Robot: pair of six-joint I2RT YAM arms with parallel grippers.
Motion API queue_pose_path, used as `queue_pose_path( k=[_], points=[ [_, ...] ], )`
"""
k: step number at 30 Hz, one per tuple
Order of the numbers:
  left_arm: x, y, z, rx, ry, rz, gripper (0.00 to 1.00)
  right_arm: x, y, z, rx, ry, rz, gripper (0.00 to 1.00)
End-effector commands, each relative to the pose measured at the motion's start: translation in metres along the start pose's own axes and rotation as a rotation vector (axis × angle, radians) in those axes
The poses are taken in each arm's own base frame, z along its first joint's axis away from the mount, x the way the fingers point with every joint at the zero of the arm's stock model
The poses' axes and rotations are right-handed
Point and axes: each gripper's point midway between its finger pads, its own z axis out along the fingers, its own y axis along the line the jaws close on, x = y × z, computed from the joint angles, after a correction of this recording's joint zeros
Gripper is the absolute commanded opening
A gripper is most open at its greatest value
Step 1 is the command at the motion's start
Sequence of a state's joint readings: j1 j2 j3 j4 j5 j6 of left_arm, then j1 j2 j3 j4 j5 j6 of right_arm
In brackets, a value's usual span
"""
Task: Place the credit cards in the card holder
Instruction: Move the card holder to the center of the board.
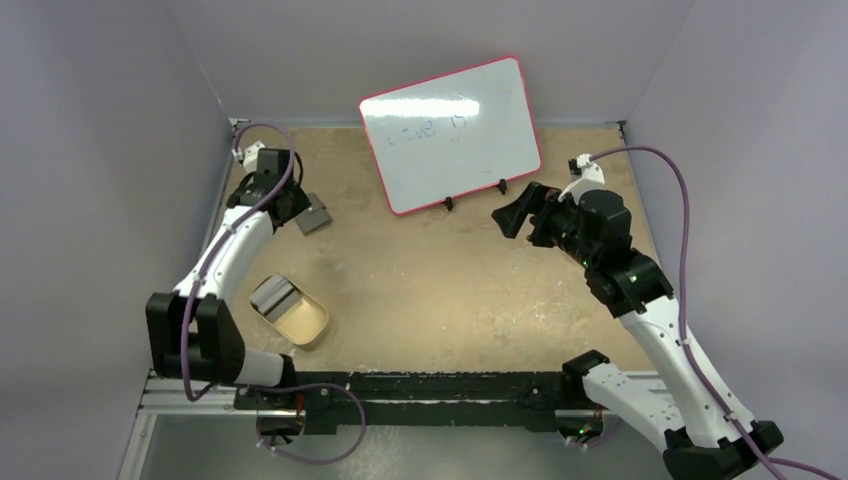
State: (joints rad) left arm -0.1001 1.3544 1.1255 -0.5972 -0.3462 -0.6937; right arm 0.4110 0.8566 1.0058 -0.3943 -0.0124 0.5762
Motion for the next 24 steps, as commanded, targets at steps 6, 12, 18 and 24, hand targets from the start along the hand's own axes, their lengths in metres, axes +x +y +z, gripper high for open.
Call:
queue_pose_path(
  k=[6, 12, 18, 24],
  points=[
    [-0.003, -0.004, 0.074, -0.053, -0.001, -0.083, 0.36, -0.016, 0.02, -0.011, -0.097, -0.061, -0.021, 0.97],
    [0.022, 0.007, 0.106, -0.103, 0.049, -0.061, 0.35, -0.016, 0.021, -0.014, -0.103, -0.059, -0.018, 0.97],
    [0.045, 0.011, 0.127, -0.113, 0.114, -0.044, 0.37, -0.014, 0.019, -0.013, -0.097, -0.058, -0.012, 0.97],
    [0.066, 0.013, 0.141, -0.128, 0.181, -0.042, 0.38, -0.009, 0.016, -0.008, -0.086, -0.042, -0.006, 0.97]
  ],
)
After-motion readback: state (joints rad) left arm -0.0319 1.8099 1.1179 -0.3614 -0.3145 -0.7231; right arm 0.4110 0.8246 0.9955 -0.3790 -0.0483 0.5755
